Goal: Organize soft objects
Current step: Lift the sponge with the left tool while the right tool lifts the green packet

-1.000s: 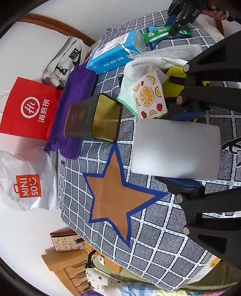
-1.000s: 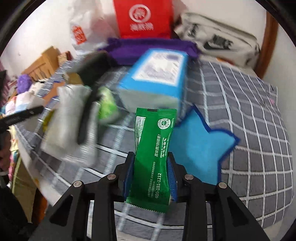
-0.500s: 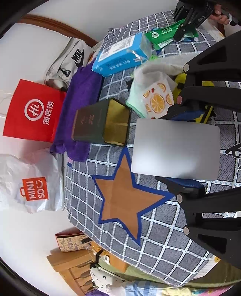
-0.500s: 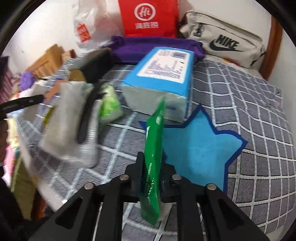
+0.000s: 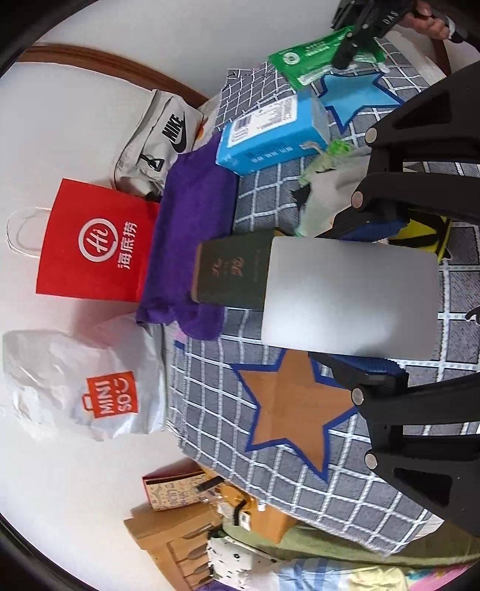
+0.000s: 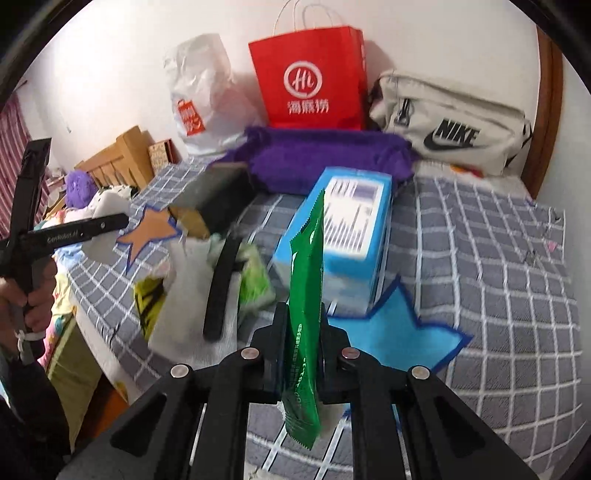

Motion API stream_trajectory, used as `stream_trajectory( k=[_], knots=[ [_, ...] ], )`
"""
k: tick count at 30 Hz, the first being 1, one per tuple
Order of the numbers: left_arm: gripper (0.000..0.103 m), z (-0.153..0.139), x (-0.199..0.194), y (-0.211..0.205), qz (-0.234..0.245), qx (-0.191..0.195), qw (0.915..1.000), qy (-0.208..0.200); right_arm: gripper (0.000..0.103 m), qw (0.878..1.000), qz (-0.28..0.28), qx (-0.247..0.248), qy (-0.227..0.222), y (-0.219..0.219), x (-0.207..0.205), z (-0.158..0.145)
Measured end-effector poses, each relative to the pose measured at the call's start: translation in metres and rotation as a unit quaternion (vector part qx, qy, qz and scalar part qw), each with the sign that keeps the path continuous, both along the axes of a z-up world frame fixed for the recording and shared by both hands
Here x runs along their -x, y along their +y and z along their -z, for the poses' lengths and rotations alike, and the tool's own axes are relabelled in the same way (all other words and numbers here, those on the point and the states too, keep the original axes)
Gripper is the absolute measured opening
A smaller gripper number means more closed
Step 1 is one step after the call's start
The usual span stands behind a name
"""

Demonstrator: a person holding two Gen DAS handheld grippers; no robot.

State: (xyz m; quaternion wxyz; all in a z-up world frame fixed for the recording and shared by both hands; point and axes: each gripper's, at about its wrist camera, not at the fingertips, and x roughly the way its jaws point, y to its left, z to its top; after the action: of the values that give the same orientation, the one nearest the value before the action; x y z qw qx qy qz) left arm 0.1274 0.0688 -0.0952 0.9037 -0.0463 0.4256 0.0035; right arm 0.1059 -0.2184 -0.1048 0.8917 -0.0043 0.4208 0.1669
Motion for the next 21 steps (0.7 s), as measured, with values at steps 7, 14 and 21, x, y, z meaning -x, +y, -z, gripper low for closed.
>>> stream_trajectory(
  k=[7,14,21],
  knots=[
    [0.048,-0.020,-0.026,-0.004,0.009,0.004,0.9999,-0.007,0.012,1.000,0.009,-0.023,-0.008,-0.006,-0.035,-0.020],
    [0.048,-0.032,-0.055,-0.008,0.011,0.004,0.9999,-0.013,0.013,0.999,0.006,-0.043,-0.010,-0.010,-0.070,-0.032],
    [0.048,-0.033,-0.087,-0.008,0.006,0.005,1.0000,-0.004,0.013,0.998,0.002,-0.056,-0.016,-0.007,-0.109,-0.044]
  ],
)
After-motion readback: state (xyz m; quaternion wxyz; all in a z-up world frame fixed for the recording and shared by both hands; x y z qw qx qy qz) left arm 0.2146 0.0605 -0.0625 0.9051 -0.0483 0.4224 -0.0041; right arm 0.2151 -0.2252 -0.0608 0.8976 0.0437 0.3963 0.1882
